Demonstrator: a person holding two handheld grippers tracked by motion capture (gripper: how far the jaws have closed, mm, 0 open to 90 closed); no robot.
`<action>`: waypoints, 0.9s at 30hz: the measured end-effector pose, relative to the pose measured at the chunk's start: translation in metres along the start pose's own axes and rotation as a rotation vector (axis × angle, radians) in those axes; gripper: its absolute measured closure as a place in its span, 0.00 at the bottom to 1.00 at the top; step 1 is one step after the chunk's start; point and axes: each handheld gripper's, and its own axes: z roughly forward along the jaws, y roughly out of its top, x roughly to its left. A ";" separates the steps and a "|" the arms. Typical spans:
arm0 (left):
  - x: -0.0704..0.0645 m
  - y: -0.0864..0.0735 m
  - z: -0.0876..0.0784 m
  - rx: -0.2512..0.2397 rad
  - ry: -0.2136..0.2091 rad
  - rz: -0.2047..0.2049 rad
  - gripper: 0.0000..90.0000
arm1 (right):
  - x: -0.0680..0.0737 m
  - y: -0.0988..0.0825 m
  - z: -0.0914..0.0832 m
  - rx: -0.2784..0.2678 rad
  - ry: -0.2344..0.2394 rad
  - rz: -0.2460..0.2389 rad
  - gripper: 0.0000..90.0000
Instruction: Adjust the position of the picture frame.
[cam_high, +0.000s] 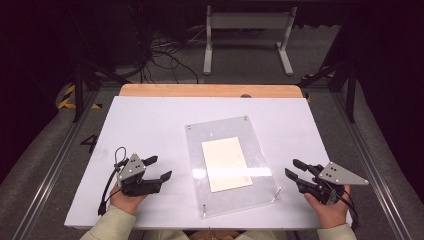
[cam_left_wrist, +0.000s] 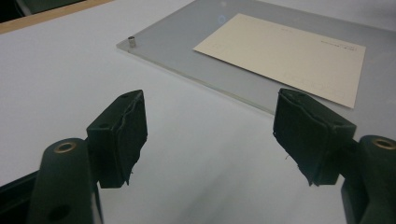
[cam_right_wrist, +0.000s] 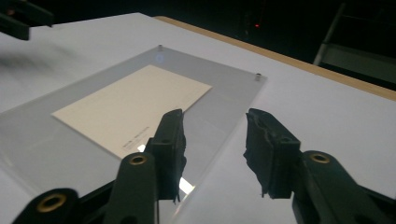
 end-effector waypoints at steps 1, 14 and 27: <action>0.000 0.000 0.001 -0.001 -0.005 -0.005 0.29 | 0.002 0.001 -0.001 0.001 0.016 -0.005 0.65; -0.002 0.006 0.010 0.001 -0.026 0.018 0.29 | 0.027 0.005 -0.004 0.037 0.117 -0.050 0.66; -0.003 0.009 0.014 0.002 -0.035 0.032 0.29 | 0.030 -0.003 0.004 0.124 0.163 -0.036 0.63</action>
